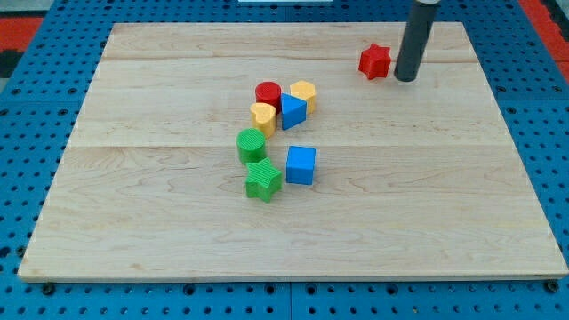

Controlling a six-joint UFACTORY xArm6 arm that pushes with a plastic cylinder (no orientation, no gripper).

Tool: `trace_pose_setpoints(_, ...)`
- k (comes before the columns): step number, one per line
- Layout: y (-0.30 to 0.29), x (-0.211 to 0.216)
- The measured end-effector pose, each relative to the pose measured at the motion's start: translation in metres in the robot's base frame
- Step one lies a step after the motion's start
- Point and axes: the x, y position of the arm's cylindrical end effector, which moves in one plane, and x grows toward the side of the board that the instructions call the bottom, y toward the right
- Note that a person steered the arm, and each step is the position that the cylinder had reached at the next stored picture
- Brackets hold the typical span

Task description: Move yellow blocks into the blue cube

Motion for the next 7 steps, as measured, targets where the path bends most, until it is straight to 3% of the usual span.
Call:
trace_pose_setpoints(1,-0.029,-0.041)
trace_pose_setpoints(2,-0.165,-0.074)
trace_pose_setpoints(3,-0.217,-0.111)
trace_pose_setpoints(4,-0.331,-0.061)
trace_pose_setpoints(5,-0.347,0.035)
trace_pose_setpoints(6,-0.273,0.061)
trace_pose_setpoints(7,-0.230,0.059)
